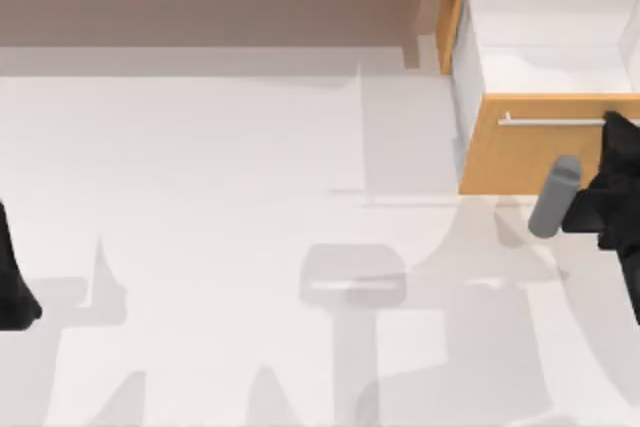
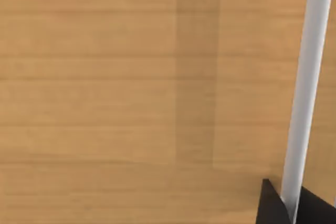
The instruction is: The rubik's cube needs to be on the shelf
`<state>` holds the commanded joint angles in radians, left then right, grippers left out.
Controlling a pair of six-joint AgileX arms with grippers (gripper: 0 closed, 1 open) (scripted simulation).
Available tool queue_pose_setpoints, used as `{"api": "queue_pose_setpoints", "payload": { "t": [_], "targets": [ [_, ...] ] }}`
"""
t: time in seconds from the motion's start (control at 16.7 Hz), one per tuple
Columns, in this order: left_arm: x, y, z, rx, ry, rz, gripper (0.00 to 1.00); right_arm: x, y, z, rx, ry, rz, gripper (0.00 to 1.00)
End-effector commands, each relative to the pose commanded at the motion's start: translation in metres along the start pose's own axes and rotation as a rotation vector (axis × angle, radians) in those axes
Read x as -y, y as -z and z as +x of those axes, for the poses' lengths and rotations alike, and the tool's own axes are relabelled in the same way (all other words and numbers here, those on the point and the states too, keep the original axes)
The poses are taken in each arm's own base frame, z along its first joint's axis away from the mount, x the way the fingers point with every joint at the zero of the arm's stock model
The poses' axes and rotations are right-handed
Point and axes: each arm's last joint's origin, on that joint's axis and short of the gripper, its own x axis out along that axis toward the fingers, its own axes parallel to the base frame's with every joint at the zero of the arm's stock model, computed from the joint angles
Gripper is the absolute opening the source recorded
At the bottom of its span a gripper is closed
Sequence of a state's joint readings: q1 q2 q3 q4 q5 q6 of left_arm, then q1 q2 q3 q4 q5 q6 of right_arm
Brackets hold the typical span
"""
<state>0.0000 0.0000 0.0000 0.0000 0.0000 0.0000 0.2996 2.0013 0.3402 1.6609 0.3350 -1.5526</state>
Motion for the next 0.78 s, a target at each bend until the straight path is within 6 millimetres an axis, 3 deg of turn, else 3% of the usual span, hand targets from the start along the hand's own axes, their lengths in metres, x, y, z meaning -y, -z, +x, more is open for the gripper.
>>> {"api": "queue_pose_setpoints", "payload": {
  "t": [0.48, 0.78],
  "targets": [
    [0.000, 0.000, 0.000, 0.000, 0.000, 0.000, 1.00, -0.002, 0.000, 0.051, 0.003, -0.009, -0.003, 0.00],
    [0.000, 0.000, 0.000, 0.000, 0.000, 0.000, 1.00, -0.002, 0.000, 0.054, 0.003, -0.013, -0.001, 0.00]
  ]
}}
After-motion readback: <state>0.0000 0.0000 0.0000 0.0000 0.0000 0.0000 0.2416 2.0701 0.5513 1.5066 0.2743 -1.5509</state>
